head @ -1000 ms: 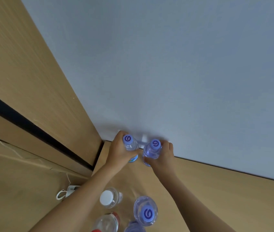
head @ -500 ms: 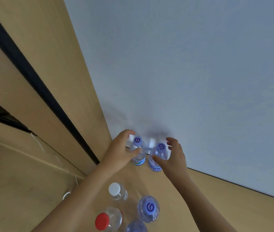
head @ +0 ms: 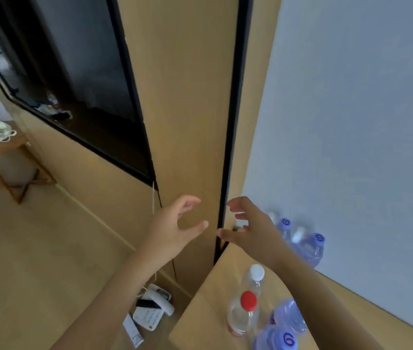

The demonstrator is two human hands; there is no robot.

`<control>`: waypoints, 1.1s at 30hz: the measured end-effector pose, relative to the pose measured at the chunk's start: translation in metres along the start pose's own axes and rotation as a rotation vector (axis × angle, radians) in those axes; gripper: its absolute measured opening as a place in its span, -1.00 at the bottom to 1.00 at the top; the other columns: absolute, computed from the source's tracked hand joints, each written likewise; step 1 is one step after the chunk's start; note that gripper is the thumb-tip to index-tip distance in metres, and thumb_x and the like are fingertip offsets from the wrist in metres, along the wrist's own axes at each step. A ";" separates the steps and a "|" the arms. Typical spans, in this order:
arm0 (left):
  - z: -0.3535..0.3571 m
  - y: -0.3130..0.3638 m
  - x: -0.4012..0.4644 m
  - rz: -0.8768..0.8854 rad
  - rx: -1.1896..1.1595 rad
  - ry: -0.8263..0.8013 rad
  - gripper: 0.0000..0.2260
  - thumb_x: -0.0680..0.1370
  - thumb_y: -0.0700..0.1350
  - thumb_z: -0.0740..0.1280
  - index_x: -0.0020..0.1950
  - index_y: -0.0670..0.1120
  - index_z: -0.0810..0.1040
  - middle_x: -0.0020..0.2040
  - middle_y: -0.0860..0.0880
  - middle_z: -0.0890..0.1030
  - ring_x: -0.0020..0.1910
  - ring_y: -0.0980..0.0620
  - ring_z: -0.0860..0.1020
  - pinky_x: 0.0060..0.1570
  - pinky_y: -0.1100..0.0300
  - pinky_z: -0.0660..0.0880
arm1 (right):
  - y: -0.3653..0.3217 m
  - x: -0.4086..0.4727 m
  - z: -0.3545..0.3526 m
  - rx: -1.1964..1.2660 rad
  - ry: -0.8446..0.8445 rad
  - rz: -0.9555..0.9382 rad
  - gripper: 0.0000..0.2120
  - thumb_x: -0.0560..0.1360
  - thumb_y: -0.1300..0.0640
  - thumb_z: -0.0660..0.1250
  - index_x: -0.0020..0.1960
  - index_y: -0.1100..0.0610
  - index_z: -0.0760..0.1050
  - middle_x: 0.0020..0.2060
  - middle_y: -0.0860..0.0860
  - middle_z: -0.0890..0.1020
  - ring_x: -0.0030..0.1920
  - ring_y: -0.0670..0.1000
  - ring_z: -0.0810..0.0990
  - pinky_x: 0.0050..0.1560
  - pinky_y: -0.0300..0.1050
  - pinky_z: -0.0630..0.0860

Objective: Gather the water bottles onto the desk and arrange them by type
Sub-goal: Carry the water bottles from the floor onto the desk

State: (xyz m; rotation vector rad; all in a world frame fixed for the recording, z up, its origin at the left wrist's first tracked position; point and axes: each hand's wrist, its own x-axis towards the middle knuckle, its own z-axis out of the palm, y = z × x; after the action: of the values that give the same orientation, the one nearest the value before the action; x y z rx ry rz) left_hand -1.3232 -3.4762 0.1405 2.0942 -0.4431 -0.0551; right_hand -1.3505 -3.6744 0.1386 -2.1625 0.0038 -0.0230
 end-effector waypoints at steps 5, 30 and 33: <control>-0.125 -0.050 -0.061 -0.063 0.012 0.173 -0.64 0.46 0.04 0.49 0.18 0.25 0.44 0.19 0.30 0.50 0.29 0.24 0.48 0.34 0.21 0.39 | -0.089 0.016 0.113 0.004 -0.129 -0.091 -0.50 0.43 -0.02 0.51 0.24 -0.12 0.31 0.10 -0.21 0.43 0.17 -0.16 0.41 0.04 -0.31 0.33; -0.651 -0.280 -0.193 -0.394 0.236 0.970 -0.70 0.52 -0.08 0.46 0.22 -0.07 0.53 0.17 0.08 0.58 0.20 0.13 0.54 0.18 0.29 0.43 | -0.514 0.195 0.616 0.081 -0.767 -0.649 -0.51 0.47 0.00 0.48 0.33 -0.06 0.37 0.23 -0.08 0.46 0.21 -0.08 0.48 0.17 -0.17 0.43; -0.708 -0.316 -0.153 -0.415 0.238 0.973 -0.71 0.52 -0.08 0.46 0.22 -0.06 0.53 0.17 0.11 0.58 0.19 0.14 0.54 0.18 0.27 0.44 | -0.549 0.255 0.656 0.094 -0.769 -0.649 -0.51 0.48 0.01 0.47 0.33 -0.06 0.37 0.23 -0.08 0.46 0.20 -0.08 0.48 0.11 -0.21 0.40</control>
State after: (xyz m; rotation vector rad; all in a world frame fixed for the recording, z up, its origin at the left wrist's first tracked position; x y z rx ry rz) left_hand -1.2240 -2.6981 0.2389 2.1207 0.5930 0.7711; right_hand -1.0873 -2.8268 0.2326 -1.8681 -1.1048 0.4220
